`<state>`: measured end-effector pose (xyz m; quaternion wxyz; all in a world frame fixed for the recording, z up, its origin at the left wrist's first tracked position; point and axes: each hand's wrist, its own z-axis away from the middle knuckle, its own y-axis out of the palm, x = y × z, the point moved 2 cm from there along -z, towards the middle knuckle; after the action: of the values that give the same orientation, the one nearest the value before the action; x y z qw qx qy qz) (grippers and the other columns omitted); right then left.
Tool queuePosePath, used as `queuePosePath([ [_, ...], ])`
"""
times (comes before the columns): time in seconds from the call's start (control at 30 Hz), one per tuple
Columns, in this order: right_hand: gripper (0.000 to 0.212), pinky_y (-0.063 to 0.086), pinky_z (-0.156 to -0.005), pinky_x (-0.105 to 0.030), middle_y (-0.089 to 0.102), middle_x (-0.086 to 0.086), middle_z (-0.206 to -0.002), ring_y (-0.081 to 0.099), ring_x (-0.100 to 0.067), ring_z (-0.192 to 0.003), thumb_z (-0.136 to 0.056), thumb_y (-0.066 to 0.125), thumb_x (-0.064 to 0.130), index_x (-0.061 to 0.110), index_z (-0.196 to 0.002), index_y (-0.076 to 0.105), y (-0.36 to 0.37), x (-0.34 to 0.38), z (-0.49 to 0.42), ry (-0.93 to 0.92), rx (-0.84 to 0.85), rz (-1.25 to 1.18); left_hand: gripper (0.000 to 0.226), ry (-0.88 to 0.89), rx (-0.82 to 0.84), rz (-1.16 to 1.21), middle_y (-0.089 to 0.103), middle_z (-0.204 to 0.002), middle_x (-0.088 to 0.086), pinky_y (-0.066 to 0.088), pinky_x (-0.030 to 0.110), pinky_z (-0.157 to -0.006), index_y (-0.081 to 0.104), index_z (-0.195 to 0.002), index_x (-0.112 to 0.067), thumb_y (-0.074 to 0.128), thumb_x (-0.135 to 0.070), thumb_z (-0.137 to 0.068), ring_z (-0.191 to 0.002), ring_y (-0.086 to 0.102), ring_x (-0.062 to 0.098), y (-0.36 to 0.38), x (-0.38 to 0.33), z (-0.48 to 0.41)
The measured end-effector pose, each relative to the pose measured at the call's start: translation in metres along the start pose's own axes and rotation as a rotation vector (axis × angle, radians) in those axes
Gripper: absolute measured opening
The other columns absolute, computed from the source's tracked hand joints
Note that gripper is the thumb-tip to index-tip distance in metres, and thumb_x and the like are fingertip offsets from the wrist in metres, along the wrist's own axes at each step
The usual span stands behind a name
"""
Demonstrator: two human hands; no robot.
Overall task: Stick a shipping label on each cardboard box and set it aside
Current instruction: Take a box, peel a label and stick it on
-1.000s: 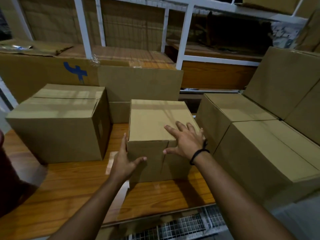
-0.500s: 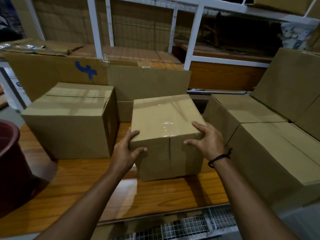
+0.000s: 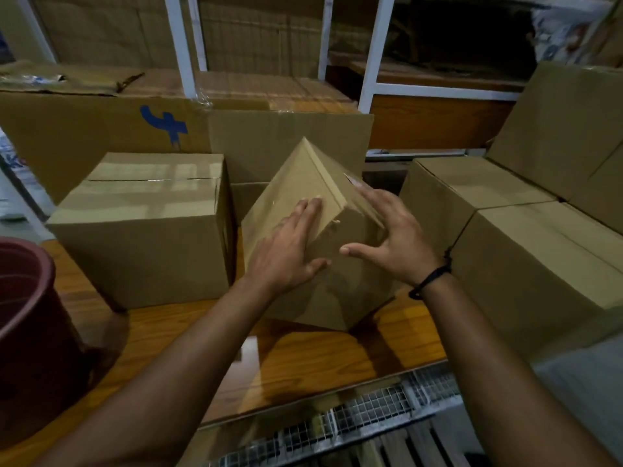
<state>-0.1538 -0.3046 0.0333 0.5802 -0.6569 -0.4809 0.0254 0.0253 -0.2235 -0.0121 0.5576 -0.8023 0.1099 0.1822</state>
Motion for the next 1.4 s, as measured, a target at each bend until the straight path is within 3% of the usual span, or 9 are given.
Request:
queuePosePath([
  [0.23, 0.121, 0.032, -0.11, -0.057, 0.026, -0.005, -0.152, 0.029, -0.029, -0.138, -0.053, 0.09, 0.043, 0.038, -0.151, 0.019, 0.014, -0.09, 0.02, 0.51, 0.149, -0.082, 0.125, -0.002, -0.061, 0.058, 0.014, -0.162, 0.0, 0.035, 0.061, -0.105, -0.027, -0.143, -0.046, 0.078, -0.041, -0.077, -0.14, 0.035, 0.03, -0.017, 0.008, 0.018],
  [0.4, 0.105, 0.036, -0.108, -0.05, 0.036, -0.005, -0.148, 0.035, -0.026, -0.136, -0.062, 0.086, 0.008, 0.026, -0.149, 0.03, 0.017, -0.091, 0.011, 0.515, 0.058, -0.319, 0.121, 0.009, -0.051, 0.039, 0.01, -0.163, 0.002, 0.035, 0.059, -0.106, -0.031, -0.133, -0.059, 0.076, -0.042, -0.079, -0.14, 0.035, 0.032, -0.019, 0.01, 0.015],
  [0.57, 0.101, 0.033, -0.111, -0.043, 0.039, -0.003, -0.149, 0.033, -0.024, -0.137, -0.06, 0.088, 0.011, 0.021, -0.146, 0.037, 0.017, -0.092, 0.017, 0.494, -0.04, -0.239, 0.113, -0.002, -0.047, 0.116, 0.022, -0.161, 0.0, 0.038, 0.06, -0.107, -0.005, -0.145, -0.057, 0.081, -0.036, -0.075, -0.138, 0.039, 0.033, -0.015, 0.026, 0.016],
  [0.77, 0.087, 0.039, -0.108, -0.038, 0.05, -0.005, -0.137, 0.043, -0.022, -0.129, -0.061, 0.087, 0.02, 0.022, -0.139, 0.049, 0.009, -0.087, 0.03, 0.397, -0.194, -0.033, 0.094, -0.043, -0.079, 0.288, 0.047, -0.143, 0.0, 0.051, 0.034, -0.092, 0.032, -0.144, -0.036, 0.086, -0.017, -0.069, -0.111, 0.057, 0.02, 0.004, 0.033, 0.021],
  [1.0, 0.081, 0.041, -0.101, -0.033, 0.05, -0.006, -0.136, 0.044, -0.023, -0.125, -0.066, 0.085, 0.022, 0.024, -0.139, 0.05, -0.001, -0.085, 0.036, 0.307, -0.188, 0.092, 0.078, -0.138, -0.112, 0.361, 0.056, -0.123, -0.002, 0.05, 0.027, -0.079, 0.043, -0.133, -0.03, 0.086, -0.013, -0.07, -0.092, 0.057, 0.014, 0.02, 0.034, 0.025],
  [1.1, 0.081, 0.039, -0.105, -0.037, 0.048, -0.006, -0.138, 0.042, -0.023, -0.128, -0.065, 0.085, 0.023, 0.026, -0.138, 0.05, -0.003, -0.093, 0.025, 0.3, -0.142, 0.079, 0.079, -0.177, -0.106, 0.39, 0.056, -0.129, 0.001, 0.056, 0.037, -0.085, 0.042, -0.134, -0.032, 0.086, -0.015, -0.07, -0.099, 0.06, 0.017, 0.027, 0.036, 0.021],
  [1.23, 0.076, 0.036, -0.102, -0.03, 0.047, -0.004, -0.137, 0.041, -0.02, -0.126, -0.066, 0.085, 0.032, 0.026, -0.135, 0.053, -0.009, -0.111, 0.02, 0.306, -0.029, 0.056, 0.068, -0.162, -0.084, 0.38, 0.058, -0.127, -0.001, 0.055, 0.027, -0.082, 0.047, -0.134, -0.031, 0.082, -0.032, -0.075, -0.105, 0.062, 0.017, 0.033, 0.032, 0.021],
  [1.33, 0.062, 0.036, -0.1, -0.036, 0.042, -0.002, -0.134, 0.034, -0.019, -0.126, -0.074, 0.07, 0.055, 0.031, -0.13, 0.057, -0.019, -0.128, 0.017, 0.251, 0.055, 0.133, 0.059, -0.135, -0.189, 0.209, 0.059, -0.125, -0.01, 0.057, 0.039, -0.075, 0.049, -0.127, -0.042, 0.054, -0.075, -0.078, -0.099, 0.063, 0.013, 0.03, 0.03, 0.022],
  [1.4, 0.045, 0.031, -0.095, -0.032, 0.043, 0.001, -0.129, 0.032, -0.017, -0.124, -0.083, 0.06, 0.057, 0.028, -0.117, 0.067, -0.027, -0.131, 0.002, 0.198, 0.04, 0.178, 0.063, -0.172, -0.267, 0.186, 0.054, -0.124, -0.005, 0.054, 0.043, -0.08, 0.059, -0.12, -0.039, 0.038, -0.082, -0.078, -0.103, 0.056, 0.016, 0.026, 0.031, 0.014],
])
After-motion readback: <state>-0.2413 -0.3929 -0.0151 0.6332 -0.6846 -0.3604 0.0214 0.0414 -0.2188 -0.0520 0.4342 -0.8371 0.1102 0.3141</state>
